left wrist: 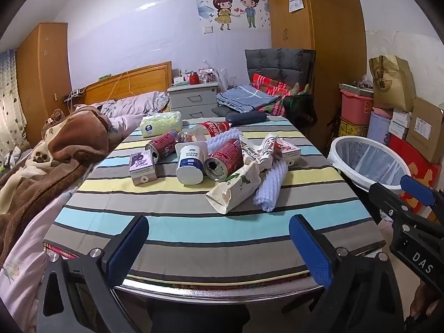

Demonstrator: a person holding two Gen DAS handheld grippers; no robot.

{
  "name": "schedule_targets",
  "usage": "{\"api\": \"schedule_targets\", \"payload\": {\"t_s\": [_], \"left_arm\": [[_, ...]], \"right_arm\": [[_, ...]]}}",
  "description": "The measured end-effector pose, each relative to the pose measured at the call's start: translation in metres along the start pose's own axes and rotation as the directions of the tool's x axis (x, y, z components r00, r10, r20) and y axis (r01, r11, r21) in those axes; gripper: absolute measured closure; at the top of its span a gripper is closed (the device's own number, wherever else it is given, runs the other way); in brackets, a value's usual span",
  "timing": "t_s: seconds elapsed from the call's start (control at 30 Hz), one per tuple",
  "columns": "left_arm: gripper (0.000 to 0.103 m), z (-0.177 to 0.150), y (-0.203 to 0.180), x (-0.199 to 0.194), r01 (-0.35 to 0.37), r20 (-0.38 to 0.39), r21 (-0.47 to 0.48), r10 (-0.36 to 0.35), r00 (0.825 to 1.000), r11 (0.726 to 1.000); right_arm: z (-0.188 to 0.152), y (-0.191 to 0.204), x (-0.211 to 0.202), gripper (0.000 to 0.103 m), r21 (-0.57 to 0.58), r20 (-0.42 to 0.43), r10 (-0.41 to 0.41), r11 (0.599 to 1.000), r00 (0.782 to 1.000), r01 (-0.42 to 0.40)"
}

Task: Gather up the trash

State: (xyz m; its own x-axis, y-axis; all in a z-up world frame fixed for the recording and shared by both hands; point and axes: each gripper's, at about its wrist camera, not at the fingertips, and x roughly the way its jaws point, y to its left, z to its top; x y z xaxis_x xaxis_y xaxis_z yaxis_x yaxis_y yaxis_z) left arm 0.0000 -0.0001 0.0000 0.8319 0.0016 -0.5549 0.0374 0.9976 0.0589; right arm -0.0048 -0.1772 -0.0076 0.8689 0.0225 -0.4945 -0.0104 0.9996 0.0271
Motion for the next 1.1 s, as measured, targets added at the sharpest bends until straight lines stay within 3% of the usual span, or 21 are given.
{"api": "schedule_targets", "payload": {"t_s": [1.1], "left_arm": [[0.001,0.002,0.001,-0.002,-0.004,0.013,-0.014,0.005,1.0,1.0]], "right_arm": [[0.003,0.005,-0.002,0.03,-0.023,0.007,-0.015,1.0,1.0,0.015]]}}
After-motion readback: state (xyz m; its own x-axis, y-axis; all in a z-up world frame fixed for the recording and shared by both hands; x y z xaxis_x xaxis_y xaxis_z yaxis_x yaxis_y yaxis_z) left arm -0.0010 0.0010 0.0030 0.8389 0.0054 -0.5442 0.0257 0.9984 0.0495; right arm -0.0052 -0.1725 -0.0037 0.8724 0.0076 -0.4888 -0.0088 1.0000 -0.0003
